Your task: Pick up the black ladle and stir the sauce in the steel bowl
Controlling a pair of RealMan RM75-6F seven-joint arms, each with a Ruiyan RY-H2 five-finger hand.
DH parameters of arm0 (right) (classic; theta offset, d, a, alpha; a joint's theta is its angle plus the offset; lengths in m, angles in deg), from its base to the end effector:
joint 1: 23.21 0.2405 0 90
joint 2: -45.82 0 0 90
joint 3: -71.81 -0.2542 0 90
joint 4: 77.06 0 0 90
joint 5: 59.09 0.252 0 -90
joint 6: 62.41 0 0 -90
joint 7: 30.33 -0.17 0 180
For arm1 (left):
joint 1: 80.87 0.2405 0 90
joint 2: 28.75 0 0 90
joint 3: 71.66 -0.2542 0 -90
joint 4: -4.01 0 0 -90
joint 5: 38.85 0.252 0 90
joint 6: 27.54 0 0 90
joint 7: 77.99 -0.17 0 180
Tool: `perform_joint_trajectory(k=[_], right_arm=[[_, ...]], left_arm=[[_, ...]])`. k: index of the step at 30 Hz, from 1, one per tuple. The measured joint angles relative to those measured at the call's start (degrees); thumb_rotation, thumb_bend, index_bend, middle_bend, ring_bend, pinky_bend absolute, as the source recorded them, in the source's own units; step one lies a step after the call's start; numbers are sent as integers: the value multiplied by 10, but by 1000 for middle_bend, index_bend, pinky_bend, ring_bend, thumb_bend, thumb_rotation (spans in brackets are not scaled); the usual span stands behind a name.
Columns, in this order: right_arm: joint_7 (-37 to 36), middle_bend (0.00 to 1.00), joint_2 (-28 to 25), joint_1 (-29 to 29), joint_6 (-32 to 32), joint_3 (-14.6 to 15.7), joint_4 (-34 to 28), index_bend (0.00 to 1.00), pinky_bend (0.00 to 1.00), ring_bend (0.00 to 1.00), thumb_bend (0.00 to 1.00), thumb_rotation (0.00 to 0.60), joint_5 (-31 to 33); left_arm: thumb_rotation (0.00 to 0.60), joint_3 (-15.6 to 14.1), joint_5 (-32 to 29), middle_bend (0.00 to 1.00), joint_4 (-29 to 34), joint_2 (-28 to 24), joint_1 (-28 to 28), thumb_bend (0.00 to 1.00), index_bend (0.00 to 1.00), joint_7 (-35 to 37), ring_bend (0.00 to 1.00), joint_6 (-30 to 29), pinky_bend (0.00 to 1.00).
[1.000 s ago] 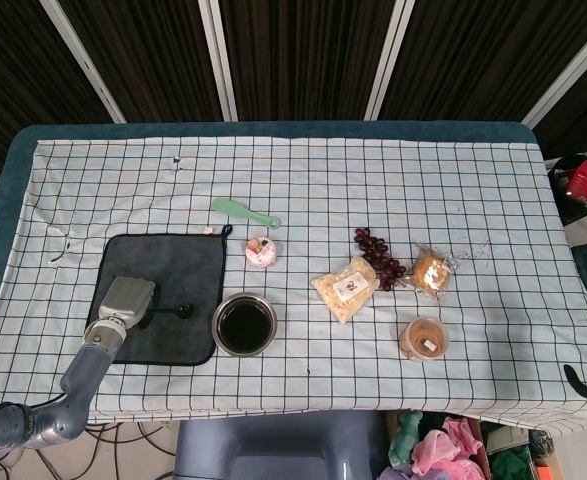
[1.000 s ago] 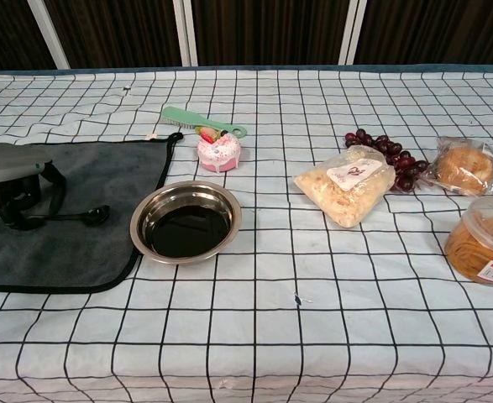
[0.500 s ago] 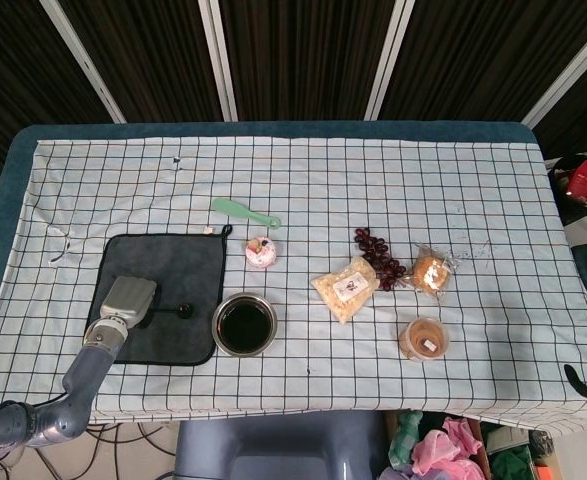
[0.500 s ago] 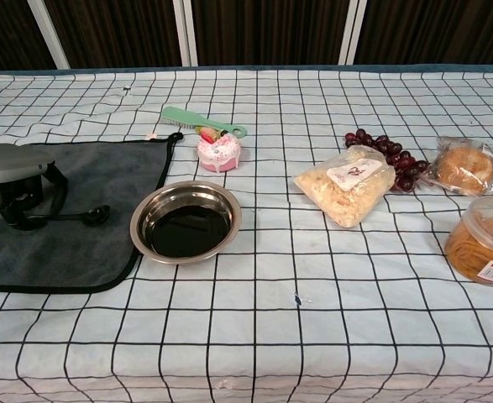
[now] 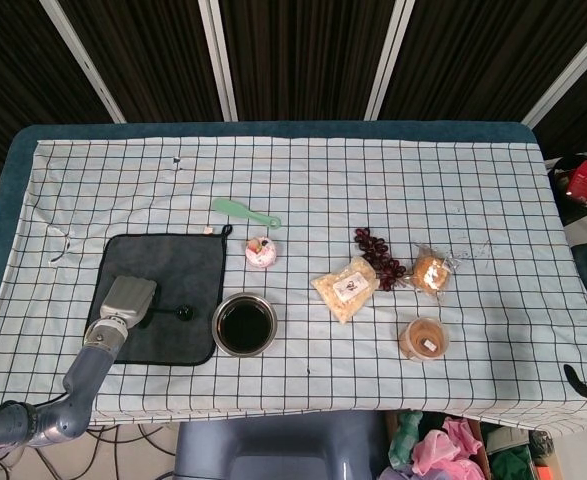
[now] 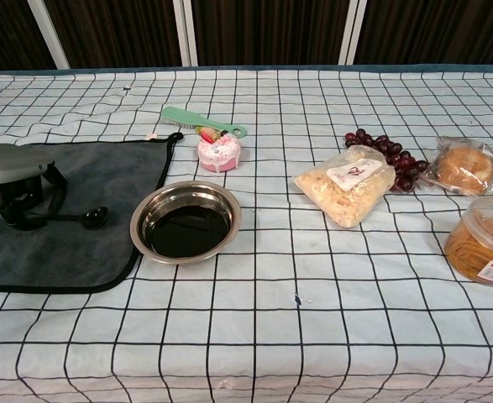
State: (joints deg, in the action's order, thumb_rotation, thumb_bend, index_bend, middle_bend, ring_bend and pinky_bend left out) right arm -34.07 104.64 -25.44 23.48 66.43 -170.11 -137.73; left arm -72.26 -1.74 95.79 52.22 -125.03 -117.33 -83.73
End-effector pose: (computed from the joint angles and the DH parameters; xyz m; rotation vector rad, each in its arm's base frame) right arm -0.3699 -0.1761 0.1692 1.1708 -0.9566 0.7859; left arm -0.2349 0.3418 -0.0501 -1.8331 -0.9909 -0.3593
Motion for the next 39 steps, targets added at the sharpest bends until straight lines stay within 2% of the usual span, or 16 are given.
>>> perform_joint_trajectory(k=[28,39], right_arm=[[1,7,-1,-1,2,1,-3,57,216,77,224,600,-2],[0,7,-1,-1,3,1,-4,57,216,77,223,600,-3]], left_arm=[[600,6,5,884,2,-5,1,443,591,10,894,-2,812],[600,12,16,887,23,-22,-1,456,602,9,894,-13,812]])
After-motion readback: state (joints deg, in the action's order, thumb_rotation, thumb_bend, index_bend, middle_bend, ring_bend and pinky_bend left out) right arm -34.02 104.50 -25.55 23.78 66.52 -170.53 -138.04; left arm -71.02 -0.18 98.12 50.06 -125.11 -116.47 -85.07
